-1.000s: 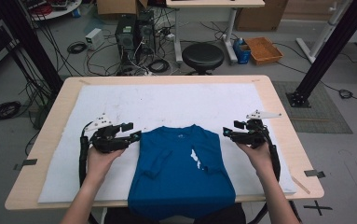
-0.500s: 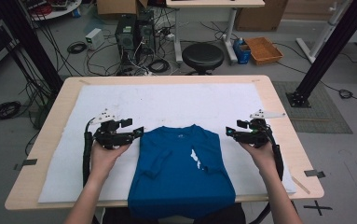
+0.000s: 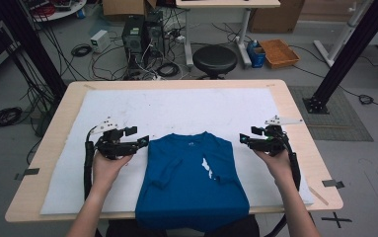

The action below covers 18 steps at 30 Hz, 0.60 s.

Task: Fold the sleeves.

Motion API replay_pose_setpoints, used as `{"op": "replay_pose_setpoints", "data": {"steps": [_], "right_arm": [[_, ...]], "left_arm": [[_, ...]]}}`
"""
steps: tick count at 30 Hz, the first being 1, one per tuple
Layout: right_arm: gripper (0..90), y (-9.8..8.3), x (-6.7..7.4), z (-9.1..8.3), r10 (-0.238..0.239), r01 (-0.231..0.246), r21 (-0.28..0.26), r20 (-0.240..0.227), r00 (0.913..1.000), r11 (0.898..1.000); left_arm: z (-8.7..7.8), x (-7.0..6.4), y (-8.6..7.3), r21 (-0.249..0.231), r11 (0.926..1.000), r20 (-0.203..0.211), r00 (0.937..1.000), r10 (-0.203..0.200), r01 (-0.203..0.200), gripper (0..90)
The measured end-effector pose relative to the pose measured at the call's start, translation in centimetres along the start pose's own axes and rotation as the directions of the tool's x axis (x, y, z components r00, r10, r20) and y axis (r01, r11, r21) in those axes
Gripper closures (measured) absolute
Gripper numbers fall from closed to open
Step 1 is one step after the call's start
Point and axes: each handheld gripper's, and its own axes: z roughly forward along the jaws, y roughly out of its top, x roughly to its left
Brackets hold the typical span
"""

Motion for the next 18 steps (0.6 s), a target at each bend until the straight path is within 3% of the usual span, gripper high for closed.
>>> {"op": "replay_pose_setpoints", "data": {"steps": [18], "right_arm": [[35.0,-0.09,-0.1,-0.18,0.0,0.0,0.001,0.009,1.0,1.0]], "left_arm": [[0.11,-0.29,-0.03,0.013,0.9998,0.0,0.9999,0.013,-0.013,27.8]]}}
